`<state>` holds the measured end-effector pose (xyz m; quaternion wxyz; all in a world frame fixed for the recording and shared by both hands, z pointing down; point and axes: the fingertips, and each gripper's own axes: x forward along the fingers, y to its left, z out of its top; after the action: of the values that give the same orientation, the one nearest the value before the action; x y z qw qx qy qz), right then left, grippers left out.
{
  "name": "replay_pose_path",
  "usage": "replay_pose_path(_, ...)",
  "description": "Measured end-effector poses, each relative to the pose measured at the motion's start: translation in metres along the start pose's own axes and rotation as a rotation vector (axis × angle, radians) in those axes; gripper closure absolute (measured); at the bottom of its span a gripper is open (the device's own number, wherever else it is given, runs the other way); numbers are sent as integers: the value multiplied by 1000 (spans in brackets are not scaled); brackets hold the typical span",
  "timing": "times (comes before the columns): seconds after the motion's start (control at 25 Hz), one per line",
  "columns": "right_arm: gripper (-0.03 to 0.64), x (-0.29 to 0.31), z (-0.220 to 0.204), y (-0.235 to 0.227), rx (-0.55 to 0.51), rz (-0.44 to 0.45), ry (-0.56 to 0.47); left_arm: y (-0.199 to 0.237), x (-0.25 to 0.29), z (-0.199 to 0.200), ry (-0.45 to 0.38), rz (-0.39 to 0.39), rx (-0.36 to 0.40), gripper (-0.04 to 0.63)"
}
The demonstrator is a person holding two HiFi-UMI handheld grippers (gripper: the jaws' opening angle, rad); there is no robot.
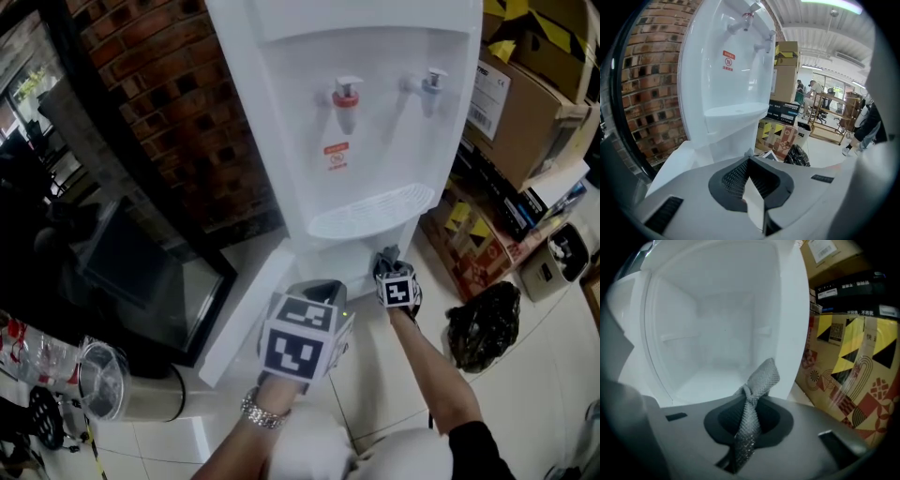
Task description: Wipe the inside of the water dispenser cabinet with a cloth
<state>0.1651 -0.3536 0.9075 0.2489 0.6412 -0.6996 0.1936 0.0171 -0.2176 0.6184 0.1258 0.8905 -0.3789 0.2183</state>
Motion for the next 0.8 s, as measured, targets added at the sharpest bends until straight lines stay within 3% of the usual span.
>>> replay_pose_path(0.44, 588, -8, 20, 47, 1, 137, -37, -1, 10, 13, -54, 39, -30, 594)
replay_pose_path(0.52, 588, -26, 25, 50, 14, 135, -50, -4, -3, 23, -97, 89, -31, 594)
replay_pose_path(0.64, 589, -75, 21, 51, 107, 145, -6, 0, -28, 36, -153, 223, -28, 594)
replay_pose_path(0.72, 589, -112, 29, 51, 126, 143, 30, -3, -30, 40, -112, 253, -46, 594)
replay_pose_path(0.8, 589, -158, 44, 49, 134, 134, 55, -17, -38, 49, -34, 225, -64, 594)
